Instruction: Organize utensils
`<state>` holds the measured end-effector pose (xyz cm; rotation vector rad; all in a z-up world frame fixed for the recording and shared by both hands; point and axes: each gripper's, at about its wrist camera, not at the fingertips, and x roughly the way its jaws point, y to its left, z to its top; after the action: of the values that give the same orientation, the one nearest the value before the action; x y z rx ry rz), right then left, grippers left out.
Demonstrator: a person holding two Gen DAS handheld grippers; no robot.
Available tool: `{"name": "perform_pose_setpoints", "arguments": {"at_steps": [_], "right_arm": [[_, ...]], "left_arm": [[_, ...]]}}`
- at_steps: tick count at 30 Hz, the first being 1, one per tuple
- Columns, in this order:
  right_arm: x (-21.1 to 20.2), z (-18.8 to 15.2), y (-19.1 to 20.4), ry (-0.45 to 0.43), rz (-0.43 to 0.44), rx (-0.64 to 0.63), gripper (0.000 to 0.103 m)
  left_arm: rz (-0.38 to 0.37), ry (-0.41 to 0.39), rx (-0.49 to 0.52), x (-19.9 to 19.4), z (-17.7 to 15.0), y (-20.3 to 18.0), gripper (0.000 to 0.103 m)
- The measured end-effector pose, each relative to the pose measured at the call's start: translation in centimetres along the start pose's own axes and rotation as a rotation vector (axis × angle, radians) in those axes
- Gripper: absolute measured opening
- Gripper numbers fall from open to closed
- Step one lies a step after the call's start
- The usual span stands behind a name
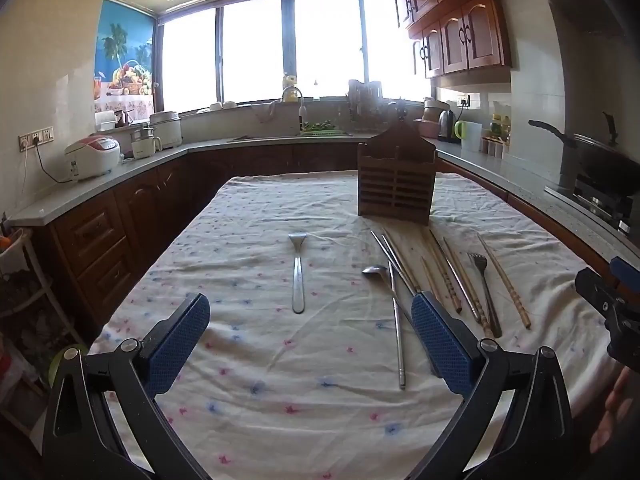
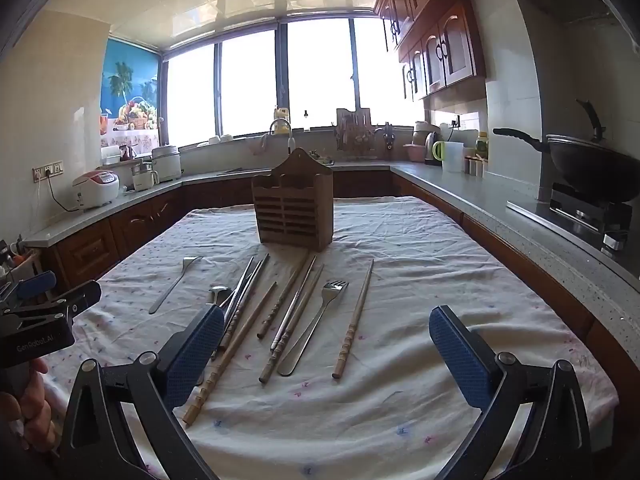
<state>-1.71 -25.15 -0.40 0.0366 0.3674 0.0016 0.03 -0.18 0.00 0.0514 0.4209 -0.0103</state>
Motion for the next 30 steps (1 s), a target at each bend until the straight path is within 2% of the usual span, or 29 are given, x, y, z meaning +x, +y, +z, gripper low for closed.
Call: {"name": "perform_pose_setpoints", "arguments": {"at_steps": [5, 6, 30], "right_arm": [[-0.09, 0.31, 0.25, 0.0, -0.003, 0.003, 0.103], [-0.01, 0.38, 0.33, 0.001, -0.004, 0.003, 0.103], [-0.7, 0.2, -0.24, -0.037, 0.028, 0.016, 0.103]], "left_arm": [[0.006, -0.018, 0.015, -0.6, -0.42, -0.67, 0.103], [-0.006, 0.004, 0.006, 0.02, -0.2, -0.44, 0.103], [-0.005, -0.01, -0.021, -0.43, 0.01, 0.23, 0.103]]}}
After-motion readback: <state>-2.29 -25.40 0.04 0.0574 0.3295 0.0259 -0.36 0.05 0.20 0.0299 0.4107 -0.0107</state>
